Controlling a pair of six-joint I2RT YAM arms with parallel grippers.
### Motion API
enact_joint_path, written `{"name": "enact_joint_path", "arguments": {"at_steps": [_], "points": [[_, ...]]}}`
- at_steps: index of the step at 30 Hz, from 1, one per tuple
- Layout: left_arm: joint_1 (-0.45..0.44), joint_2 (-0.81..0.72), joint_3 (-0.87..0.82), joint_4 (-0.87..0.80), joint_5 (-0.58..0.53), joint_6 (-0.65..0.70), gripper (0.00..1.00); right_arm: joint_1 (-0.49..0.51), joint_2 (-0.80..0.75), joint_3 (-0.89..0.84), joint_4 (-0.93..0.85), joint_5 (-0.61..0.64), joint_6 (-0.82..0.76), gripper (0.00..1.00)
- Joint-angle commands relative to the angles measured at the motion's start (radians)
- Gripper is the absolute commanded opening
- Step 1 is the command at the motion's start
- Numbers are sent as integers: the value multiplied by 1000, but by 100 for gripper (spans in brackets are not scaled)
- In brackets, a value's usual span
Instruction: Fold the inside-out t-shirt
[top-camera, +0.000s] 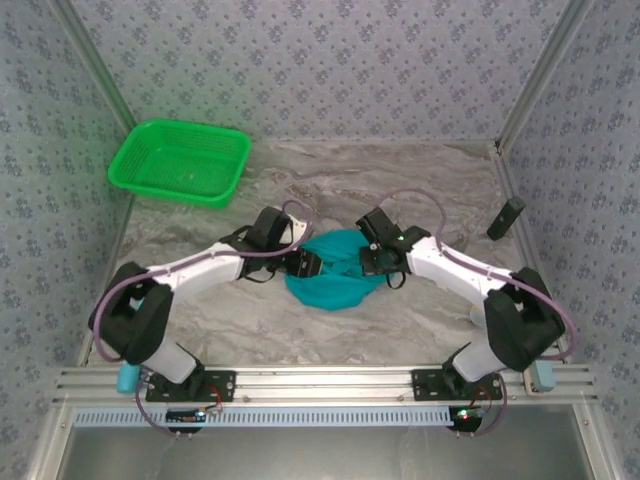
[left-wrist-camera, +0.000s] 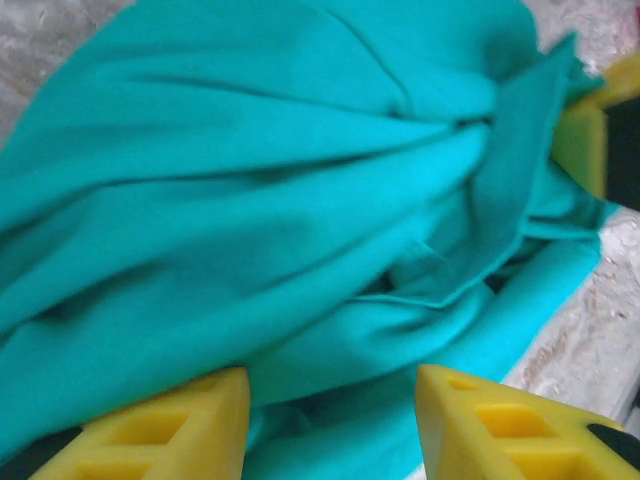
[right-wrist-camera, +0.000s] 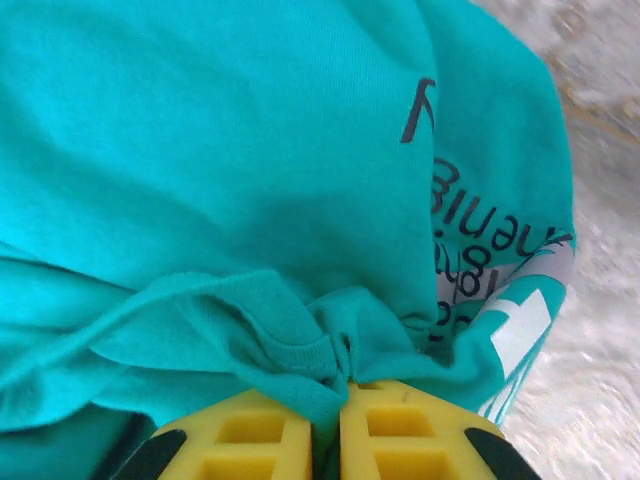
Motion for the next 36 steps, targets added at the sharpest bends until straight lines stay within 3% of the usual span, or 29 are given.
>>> {"name": "enact_joint_path", "arguments": {"at_steps": [1, 3, 6, 10, 17, 22, 23, 24, 25, 27, 31, 36], "points": [[-3, 50, 54, 52, -11, -2, 48, 14, -111, -101, -32, 35, 50, 15], [-2, 76, 87, 23, -21, 6, 48, 67, -224, -157, -16, 75, 44, 20], [-6, 102, 133, -32, -5, 17, 48, 72, -332, -114, -91, 57, 26, 45], [-22, 84, 148, -31, 47, 6, 47, -9, -251, 63, -213, -24, 77, 54], [-23, 82, 215, -121, 100, -32, 47, -36, -56, 164, -225, -46, 298, 55], [-18, 91, 236, -167, 96, -26, 47, -10, 64, 155, -199, -28, 324, 58], [-16, 91, 235, -170, 96, -22, 47, -10, 77, 151, -181, -28, 311, 55], [-15, 89, 234, -174, 96, -20, 47, -13, 89, 147, -140, -38, 268, 42], [-9, 88, 232, -180, 96, -20, 47, -13, 94, 153, -109, -34, 221, 16], [9, 79, 229, -185, 99, -27, 47, -12, 88, 199, -92, -39, 145, 0], [91, 42, 252, -198, 127, -45, 47, -23, 78, 431, -103, -137, -70, 0], [226, -47, 315, -202, 130, -70, 46, -30, 76, 761, -142, -238, -201, 0]]}}
